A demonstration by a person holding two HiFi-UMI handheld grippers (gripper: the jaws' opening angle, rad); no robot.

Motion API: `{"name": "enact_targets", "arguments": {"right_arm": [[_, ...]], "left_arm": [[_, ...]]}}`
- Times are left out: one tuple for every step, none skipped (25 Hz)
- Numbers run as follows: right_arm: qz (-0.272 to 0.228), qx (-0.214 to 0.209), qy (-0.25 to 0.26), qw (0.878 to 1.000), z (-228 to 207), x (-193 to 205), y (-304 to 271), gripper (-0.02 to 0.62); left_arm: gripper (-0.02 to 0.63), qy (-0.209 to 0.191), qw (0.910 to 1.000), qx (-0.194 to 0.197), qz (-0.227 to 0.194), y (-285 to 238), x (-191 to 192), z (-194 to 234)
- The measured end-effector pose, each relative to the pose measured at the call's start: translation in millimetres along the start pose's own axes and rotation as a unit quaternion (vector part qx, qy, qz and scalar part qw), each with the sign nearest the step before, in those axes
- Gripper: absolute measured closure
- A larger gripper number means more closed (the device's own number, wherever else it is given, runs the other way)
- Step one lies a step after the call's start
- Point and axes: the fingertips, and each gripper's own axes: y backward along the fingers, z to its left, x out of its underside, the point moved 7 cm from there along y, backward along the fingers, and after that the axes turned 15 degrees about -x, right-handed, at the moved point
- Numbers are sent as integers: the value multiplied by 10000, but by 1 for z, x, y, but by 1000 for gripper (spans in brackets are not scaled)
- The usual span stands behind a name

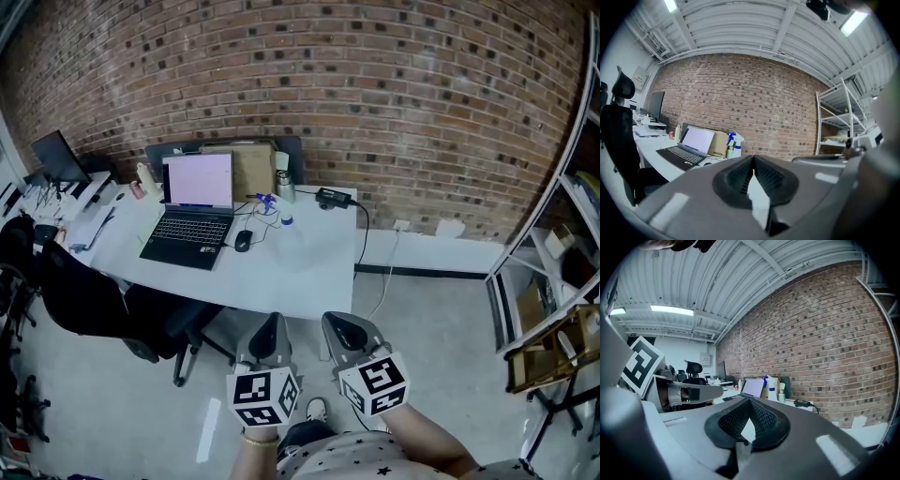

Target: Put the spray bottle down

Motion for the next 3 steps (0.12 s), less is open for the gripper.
{"name": "enact_targets", "arguments": {"right_arm": [[8, 6, -3, 10000, -1, -1, 0, 597], [14, 12, -5, 10000, -3, -1, 0, 597], [19, 19, -7, 10000, -4, -2, 0, 597]], "left_arm": [[597, -1, 10000, 0, -3, -1, -1, -1], [597, -3, 10000, 0, -5, -2, -2, -2], [597, -5, 10000, 2, -7, -3, -4, -2]]}}
